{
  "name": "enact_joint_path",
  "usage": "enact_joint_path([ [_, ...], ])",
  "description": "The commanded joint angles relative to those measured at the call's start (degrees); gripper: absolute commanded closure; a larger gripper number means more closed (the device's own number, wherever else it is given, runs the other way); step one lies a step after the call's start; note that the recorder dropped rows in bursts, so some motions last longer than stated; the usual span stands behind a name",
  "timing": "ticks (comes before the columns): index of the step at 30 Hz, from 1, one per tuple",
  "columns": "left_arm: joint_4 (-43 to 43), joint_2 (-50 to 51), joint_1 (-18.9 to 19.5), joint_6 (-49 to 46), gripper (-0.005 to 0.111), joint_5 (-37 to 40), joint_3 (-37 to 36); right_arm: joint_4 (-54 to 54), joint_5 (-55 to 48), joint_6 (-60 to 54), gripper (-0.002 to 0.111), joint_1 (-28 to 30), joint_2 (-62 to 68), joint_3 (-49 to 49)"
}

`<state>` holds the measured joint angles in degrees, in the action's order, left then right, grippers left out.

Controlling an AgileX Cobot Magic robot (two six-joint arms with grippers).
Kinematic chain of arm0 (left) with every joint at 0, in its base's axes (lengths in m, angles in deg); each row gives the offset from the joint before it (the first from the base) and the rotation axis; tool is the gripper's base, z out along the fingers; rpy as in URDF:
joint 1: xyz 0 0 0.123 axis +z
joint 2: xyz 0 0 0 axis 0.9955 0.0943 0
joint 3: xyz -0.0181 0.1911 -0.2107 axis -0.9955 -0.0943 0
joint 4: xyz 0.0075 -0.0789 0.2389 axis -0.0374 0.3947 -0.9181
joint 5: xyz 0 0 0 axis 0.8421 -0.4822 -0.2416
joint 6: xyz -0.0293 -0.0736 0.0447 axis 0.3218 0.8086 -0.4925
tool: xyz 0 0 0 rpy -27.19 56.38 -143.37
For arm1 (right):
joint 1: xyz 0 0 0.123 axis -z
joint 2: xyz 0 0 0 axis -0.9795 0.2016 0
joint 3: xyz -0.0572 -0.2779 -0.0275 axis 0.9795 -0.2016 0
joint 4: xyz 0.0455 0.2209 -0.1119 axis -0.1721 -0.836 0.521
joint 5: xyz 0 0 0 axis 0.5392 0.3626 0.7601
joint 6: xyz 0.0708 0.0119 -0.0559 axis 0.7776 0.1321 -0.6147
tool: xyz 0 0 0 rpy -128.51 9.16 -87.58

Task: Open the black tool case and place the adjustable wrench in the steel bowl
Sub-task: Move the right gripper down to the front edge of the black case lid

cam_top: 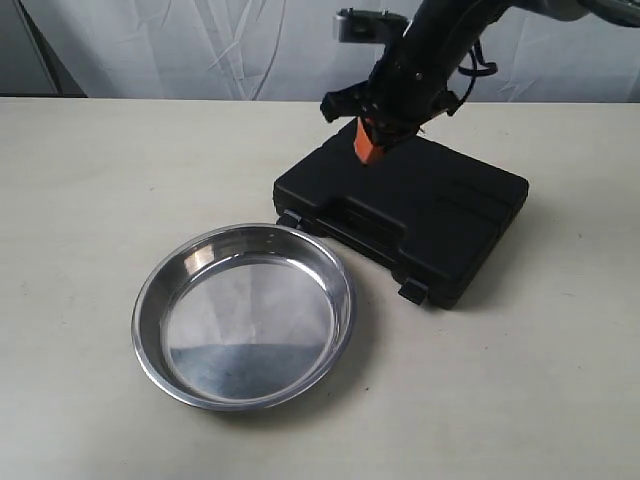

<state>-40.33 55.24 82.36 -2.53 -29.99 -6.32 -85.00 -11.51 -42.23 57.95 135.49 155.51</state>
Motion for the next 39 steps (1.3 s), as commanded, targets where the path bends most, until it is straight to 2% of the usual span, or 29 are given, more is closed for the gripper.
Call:
enact_joint_path([
  [1, 0.10, 0.20, -0.21, 0.03, 0.106, -0.30, 0.12, 23.71, -2.82, 18.36, 0.108, -2.43, -1.50, -1.71],
  [4, 0.10, 0.20, -0.21, 0.03, 0.106, -0.30, 0.12, 38.21, -2.82, 29.40, 0.108, -2.54, -4.42, -5.88],
  [8, 0.10, 0.20, -0.21, 0.03, 0.106, -0.30, 0.12, 55.60, -2.82, 35.24, 0.108, -0.80, -5.38, -7.58],
  [10, 0.10, 0.20, -0.21, 0.03, 0.106, -0.30, 0.12, 59.46, -2.82, 36.27, 0.108, 0.42, -5.27, -7.58],
  [12, 0.10, 0.20, -0.21, 0.03, 0.106, -0.30, 0.12, 60.03, 2.50, 35.87, 0.108, 1.12, -5.27, -7.58],
  [14, 0.10, 0.20, -0.21, 0.03, 0.106, -0.30, 0.12, 57.01, 6.06, 33.80, 0.108, 1.25, -5.27, -7.46],
  [16, 0.10, 0.20, -0.21, 0.03, 0.106, -0.30, 0.12, 45.86, 10.50, 24.70, 0.109, 0.95, -5.27, -7.46],
  [19, 0.10, 0.20, -0.21, 0.03, 0.106, -0.30, 0.12, 14.37, 9.89, -7.46, 0.109, 0.95, -4.37, -7.46],
  [22, 0.10, 0.20, -0.21, 0.03, 0.106, -0.30, 0.12, -5.87, 4.47, -22.27, 0.109, 0.83, -2.19, -7.39],
  [26, 0.10, 0.20, -0.21, 0.03, 0.106, -0.30, 0.12, 3.79, 5.42, -14.79, 0.109, -1.84, 0.84, -7.39],
  [33, 0.10, 0.20, -0.21, 0.03, 0.106, -0.30, 0.12, 15.14, 7.27, -10.36, 0.109, -9.40, 4.36, -7.39],
  [34, 0.10, 0.20, -0.21, 0.03, 0.106, -0.30, 0.12, 15.41, 7.27, -10.09, 0.106, -9.53, 4.36, -7.39],
  [36, 0.10, 0.20, -0.21, 0.03, 0.106, -0.30, 0.12, 15.41, 7.52, -7.69, 0.089, -9.53, 4.36, -7.39],
  [38, 0.10, 0.20, -0.21, 0.03, 0.106, -0.30, 0.12, 16.18, 7.41, -6.92, 0.064, -9.53, 4.36, -7.39],
  [39, 0.10, 0.20, -0.21, 0.03, 0.106, -0.30, 0.12, 16.18, 7.41, -5.52, 0.057, -9.53, 4.36, -7.39],
])
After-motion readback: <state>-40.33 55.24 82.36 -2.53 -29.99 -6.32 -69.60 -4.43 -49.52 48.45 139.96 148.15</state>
